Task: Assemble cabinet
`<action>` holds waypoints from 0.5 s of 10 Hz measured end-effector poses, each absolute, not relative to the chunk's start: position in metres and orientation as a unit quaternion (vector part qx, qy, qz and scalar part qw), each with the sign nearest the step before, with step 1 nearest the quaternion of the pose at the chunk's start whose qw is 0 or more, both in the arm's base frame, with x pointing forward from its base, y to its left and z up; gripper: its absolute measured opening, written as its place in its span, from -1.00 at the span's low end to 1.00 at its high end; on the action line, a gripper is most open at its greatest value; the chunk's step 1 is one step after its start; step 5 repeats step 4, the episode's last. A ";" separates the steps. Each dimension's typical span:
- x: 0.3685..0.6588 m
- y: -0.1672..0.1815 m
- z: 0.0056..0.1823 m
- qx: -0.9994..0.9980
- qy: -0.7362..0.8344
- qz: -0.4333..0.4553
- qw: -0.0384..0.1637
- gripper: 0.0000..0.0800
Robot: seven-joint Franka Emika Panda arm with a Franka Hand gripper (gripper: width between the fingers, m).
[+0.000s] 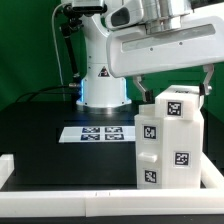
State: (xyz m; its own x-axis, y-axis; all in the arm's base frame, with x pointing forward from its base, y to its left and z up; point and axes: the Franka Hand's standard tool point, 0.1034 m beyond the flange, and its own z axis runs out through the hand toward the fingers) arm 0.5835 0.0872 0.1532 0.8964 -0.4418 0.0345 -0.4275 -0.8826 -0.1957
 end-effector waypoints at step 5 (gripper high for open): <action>0.582 0.084 0.173 -0.975 0.197 -0.035 0.095 0.99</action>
Offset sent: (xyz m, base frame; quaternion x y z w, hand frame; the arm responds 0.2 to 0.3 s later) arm -0.0095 -0.0020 0.0408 0.0325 -0.0499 -0.0539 0.9968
